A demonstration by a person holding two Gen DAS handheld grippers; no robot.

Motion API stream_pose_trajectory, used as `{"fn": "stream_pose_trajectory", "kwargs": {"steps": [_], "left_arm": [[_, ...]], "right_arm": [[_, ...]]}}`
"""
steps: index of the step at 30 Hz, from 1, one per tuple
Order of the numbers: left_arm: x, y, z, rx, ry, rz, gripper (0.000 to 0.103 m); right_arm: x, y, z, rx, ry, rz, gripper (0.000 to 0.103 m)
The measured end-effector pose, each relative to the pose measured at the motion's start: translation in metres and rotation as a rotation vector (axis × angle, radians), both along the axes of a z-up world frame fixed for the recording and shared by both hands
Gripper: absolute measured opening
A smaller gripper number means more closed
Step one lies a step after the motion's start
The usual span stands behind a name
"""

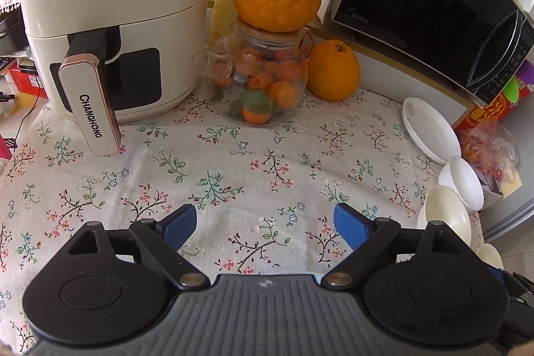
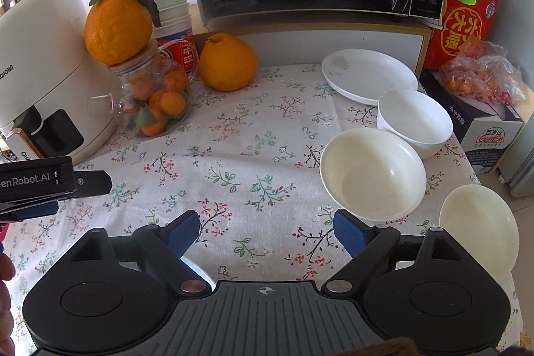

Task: Organize plates and bowls
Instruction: 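Move both grippers to the white rose-print plate beside the microwave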

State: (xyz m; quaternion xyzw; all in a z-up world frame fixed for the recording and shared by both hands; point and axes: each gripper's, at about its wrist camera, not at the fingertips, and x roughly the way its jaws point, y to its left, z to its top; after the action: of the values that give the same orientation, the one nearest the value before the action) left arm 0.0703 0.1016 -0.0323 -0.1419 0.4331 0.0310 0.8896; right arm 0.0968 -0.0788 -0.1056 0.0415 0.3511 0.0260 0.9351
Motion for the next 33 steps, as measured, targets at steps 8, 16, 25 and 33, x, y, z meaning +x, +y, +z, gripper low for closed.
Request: {"fn": "stream_pose_trajectory", "kwargs": {"steps": [8, 16, 25, 33], "left_arm": [[0.020, -0.012, -0.009, 0.008, -0.005, -0.027, 0.089], [0.046, -0.016, -0.020, -0.042, 0.004, -0.058, 0.089], [0.085, -0.020, -0.023, 0.005, -0.020, -0.060, 0.089], [0.101, -0.062, -0.029, 0.015, 0.002, -0.222, 0.089]], "right_arm": [[0.020, -0.019, -0.003, 0.034, 0.026, -0.045, 0.089], [0.036, -0.026, -0.004, 0.037, 0.033, -0.060, 0.089], [0.056, -0.041, 0.014, 0.058, -0.022, -0.093, 0.089], [0.072, -0.076, 0.020, 0.076, -0.033, -0.202, 0.089]]}}
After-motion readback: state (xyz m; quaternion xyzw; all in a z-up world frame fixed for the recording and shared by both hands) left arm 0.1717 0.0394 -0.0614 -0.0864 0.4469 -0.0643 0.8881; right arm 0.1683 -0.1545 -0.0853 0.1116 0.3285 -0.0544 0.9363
